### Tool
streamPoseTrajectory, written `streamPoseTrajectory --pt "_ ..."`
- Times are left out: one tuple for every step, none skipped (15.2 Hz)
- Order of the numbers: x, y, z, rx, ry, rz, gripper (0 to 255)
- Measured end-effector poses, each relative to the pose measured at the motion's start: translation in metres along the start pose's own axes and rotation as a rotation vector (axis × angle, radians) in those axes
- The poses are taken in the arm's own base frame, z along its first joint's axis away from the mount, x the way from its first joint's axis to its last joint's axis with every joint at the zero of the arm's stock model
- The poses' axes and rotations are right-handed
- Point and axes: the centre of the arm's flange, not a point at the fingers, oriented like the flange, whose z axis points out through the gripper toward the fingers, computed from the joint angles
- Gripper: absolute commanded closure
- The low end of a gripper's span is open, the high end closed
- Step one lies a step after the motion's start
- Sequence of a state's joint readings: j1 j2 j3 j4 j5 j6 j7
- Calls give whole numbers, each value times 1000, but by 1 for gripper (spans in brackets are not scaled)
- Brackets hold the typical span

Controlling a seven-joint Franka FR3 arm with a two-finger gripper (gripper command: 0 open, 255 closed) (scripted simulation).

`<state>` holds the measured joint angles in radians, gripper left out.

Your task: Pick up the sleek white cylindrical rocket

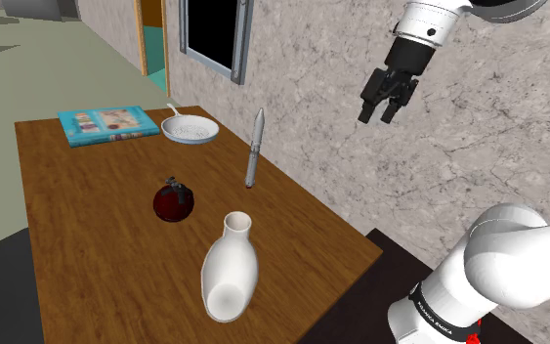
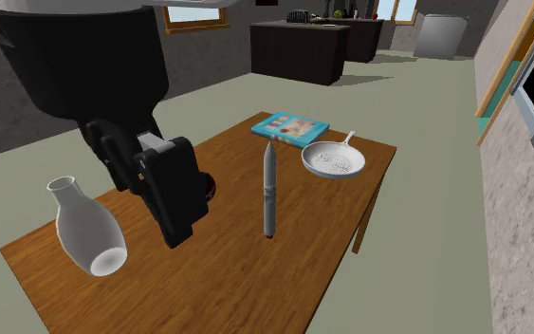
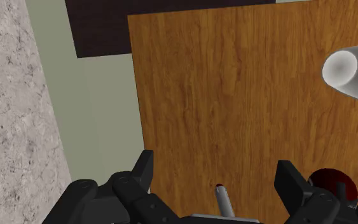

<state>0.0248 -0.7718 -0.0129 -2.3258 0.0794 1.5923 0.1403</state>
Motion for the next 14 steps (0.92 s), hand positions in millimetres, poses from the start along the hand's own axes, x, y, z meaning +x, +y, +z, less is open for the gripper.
streamPoseTrajectory --pt "0 0 0 0 0 0 0" --pt "2 2 5 7 10 -17 0" --pt "8 7 11 18 29 -44 0" --pt "11 13 17 31 53 -77 0" --pt "18 15 24 44 78 -114 0" --pt "27 16 33 59 102 -151 0" --pt "35 20 42 73 130 -188 0" --pt "40 24 46 88 159 -228 0" --pt "47 26 57 103 184 -266 0" --pt "56 30 64 118 213 -304 0" --pt "64 32 70 132 241 -343 0" --pt "71 36 76 147 269 -381 0" --pt "82 34 82 162 297 -421 0" --pt "93 35 91 176 323 -458 0"
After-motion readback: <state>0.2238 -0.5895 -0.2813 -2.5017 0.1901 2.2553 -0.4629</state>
